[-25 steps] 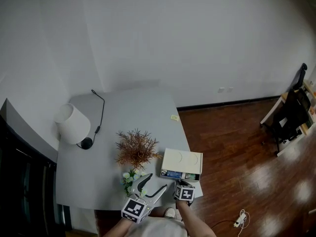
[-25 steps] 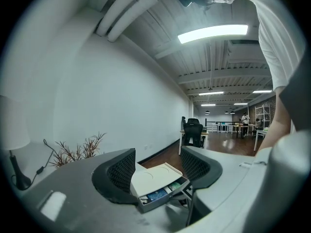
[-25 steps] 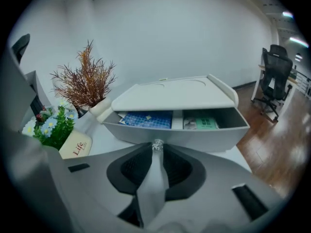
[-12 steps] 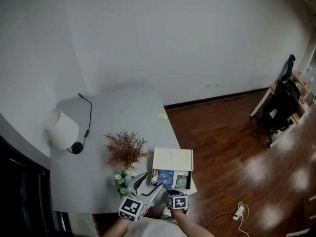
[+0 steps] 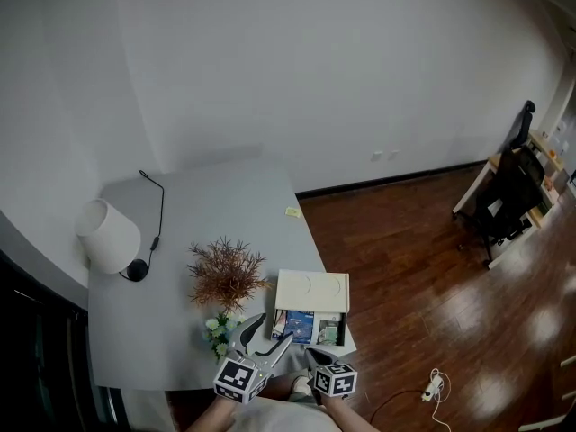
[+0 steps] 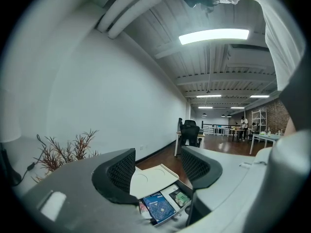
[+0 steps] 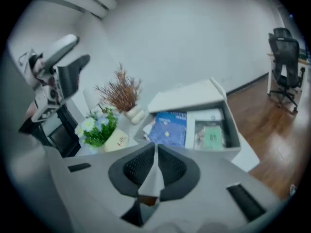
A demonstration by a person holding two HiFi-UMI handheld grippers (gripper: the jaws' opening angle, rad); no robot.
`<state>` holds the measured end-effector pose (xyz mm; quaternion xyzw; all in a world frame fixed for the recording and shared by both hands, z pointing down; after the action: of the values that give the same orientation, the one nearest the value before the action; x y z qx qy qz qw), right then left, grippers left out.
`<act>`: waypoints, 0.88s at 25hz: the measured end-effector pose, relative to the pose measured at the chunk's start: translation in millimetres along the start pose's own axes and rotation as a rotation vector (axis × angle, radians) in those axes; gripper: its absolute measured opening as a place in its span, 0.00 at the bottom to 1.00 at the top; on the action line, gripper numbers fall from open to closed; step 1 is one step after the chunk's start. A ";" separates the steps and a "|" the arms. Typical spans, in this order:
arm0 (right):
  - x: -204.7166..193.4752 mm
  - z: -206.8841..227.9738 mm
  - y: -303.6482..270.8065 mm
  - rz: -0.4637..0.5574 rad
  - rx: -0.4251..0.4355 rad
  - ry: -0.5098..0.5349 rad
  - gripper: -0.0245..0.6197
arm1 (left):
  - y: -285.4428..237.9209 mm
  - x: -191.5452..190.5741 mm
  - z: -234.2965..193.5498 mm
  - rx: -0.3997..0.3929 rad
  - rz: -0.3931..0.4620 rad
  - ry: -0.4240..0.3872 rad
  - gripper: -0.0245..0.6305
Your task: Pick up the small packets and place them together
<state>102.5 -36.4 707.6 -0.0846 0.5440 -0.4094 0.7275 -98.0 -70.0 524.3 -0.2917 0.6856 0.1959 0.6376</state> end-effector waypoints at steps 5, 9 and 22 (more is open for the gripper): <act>87.4 -19.8 51.7 0.421 0.029 0.146 0.10 | 2.1 7.6 -9.6 0.030 0.038 0.020 0.46; 146.9 -34.4 96.4 0.665 0.005 0.270 0.10 | 6.7 20.4 -15.7 0.051 0.083 0.025 0.46; 180.2 -54.2 147.2 0.868 -0.114 0.418 0.65 | 11.2 48.2 -15.6 0.064 0.167 -0.048 0.46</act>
<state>143.2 -47.2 472.5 0.1943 0.6851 -0.0456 0.7006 -118.0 -78.8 477.2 -0.2082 0.6979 0.2332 0.6444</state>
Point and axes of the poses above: the fingertips, and each gripper's own axes: y backward along the fingers, z to its right, x out of its top, the point moved 9 cm from there along y, backward along the fingers, and after that the axes turned 2 degrees about z, right-handed, at the moved point
